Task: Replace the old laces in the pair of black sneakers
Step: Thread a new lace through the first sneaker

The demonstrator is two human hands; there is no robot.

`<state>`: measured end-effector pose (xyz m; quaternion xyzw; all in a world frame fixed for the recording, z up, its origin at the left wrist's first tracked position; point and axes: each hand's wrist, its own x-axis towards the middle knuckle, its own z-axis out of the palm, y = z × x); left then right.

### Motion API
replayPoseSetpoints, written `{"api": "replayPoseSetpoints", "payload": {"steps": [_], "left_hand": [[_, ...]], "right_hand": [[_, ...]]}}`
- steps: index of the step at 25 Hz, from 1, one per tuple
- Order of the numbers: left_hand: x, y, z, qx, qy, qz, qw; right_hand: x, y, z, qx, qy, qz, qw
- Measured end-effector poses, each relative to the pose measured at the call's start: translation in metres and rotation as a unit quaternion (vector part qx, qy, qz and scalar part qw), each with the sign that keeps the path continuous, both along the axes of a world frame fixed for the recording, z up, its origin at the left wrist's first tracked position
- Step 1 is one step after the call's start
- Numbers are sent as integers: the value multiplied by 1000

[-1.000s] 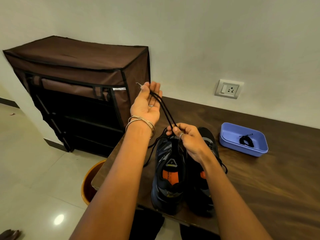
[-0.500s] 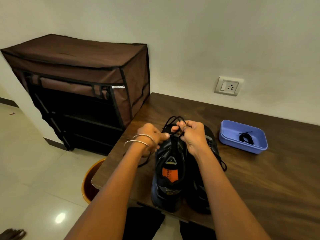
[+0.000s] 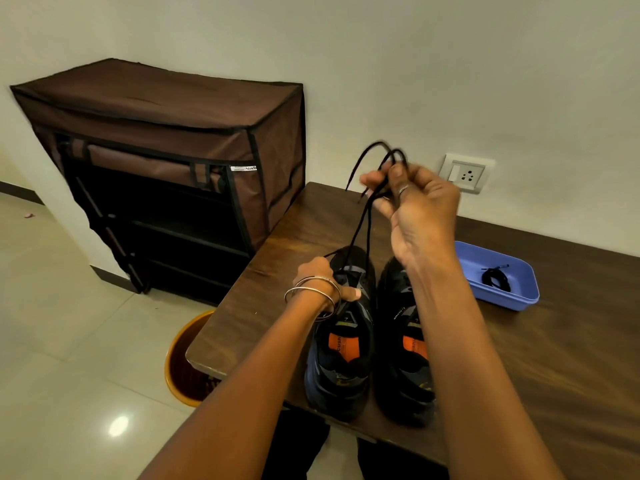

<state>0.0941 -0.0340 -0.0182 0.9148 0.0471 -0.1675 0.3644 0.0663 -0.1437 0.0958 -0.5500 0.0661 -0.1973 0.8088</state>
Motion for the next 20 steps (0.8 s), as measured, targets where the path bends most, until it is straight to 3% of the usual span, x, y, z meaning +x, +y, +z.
{"api": "replayPoseSetpoints", "payload": {"steps": [3, 5, 8, 10, 14, 15, 17, 19, 20], "left_hand": [[4, -1, -3, -49, -40, -28, 998], [9, -2, 0, -69, -145, -79, 984], [16, -9, 8, -244, -257, -153, 923], [14, -15, 15, -346, -219, -196, 891], [16, -18, 10, -417, -144, -151, 884], [17, -18, 10, -448, -121, -113, 878], [21, -18, 10, -499, -88, -26, 862], [23, -18, 14, -534, -62, 35, 842], [24, -19, 16, -549, -48, 49, 833]], "right_hand": [[-3, 1, 7, 20, -23, 2, 1000], [-2, 1, 5, 17, -20, 2, 1000], [2, -3, 4, 30, -27, -1, 999], [4, -6, 2, 60, -36, 0, 998], [18, -13, -16, 130, -8, -31, 991], [21, -15, -23, 92, 42, -55, 993], [26, -21, -45, -104, 196, -89, 971], [21, -20, -73, -298, 307, -15, 904], [17, -17, -85, -347, 338, 44, 874]]}}
